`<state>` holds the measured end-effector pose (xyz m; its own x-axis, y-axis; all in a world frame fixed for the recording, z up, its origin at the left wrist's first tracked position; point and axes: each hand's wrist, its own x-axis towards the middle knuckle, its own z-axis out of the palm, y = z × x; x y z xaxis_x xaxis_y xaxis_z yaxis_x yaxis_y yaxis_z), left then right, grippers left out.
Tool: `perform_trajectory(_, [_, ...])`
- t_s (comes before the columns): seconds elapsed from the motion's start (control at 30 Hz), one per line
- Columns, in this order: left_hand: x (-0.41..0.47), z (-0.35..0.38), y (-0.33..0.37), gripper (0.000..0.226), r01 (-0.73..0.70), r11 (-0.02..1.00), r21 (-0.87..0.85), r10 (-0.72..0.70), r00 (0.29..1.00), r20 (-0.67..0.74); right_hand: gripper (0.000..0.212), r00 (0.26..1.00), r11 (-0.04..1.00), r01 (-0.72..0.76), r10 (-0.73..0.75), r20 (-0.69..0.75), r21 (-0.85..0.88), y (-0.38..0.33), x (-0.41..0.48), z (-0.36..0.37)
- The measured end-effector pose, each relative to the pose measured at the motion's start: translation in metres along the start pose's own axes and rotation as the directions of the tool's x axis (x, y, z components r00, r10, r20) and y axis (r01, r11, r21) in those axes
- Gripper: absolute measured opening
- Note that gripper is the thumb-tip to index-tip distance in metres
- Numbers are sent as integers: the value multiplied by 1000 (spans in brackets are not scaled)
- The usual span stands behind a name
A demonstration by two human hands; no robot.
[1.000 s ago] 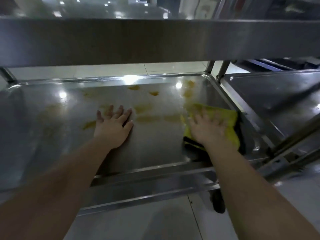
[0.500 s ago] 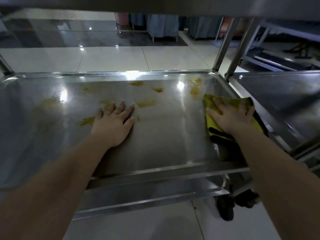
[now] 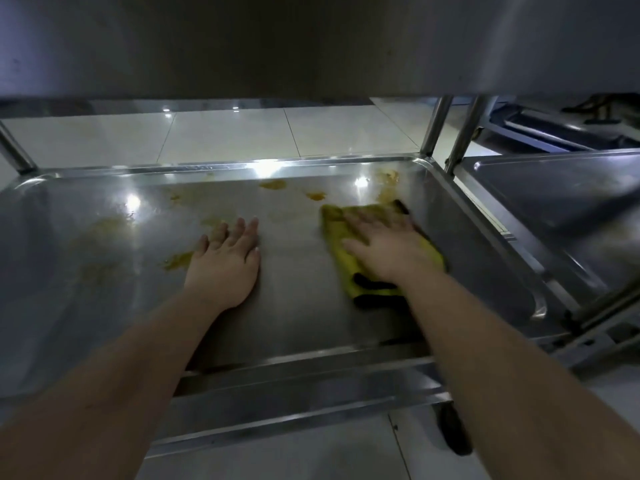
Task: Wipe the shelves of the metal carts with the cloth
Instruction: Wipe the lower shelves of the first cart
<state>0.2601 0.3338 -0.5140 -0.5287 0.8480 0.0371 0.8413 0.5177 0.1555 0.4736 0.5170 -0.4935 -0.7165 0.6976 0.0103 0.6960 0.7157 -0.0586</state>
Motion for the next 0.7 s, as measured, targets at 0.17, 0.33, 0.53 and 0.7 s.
perform_trajectory(0.17, [2, 5, 4, 55, -12, 999, 39, 12, 1000, 6, 65, 906, 907, -422, 422, 23, -2, 112, -23, -10])
perform_trajectory(0.33, [-3, 5, 10, 55, 1, 999, 45, -1, 1000, 1, 61, 905, 906, -422, 418, 82, 37, 21, 8, -7])
perform_trajectory(0.53, [-10, -5, 9, 56, 23, 1000, -8, -23, 1000, -7, 61, 993, 996, 79, -83, 79, 43, -134, 20, 12])
perform_trajectory(0.7, [18, -27, 14, 36, 56, 996, 71, -41, 977, -208, 60, 997, 997, 67, -69, 42, 38, -123, 18, 13])
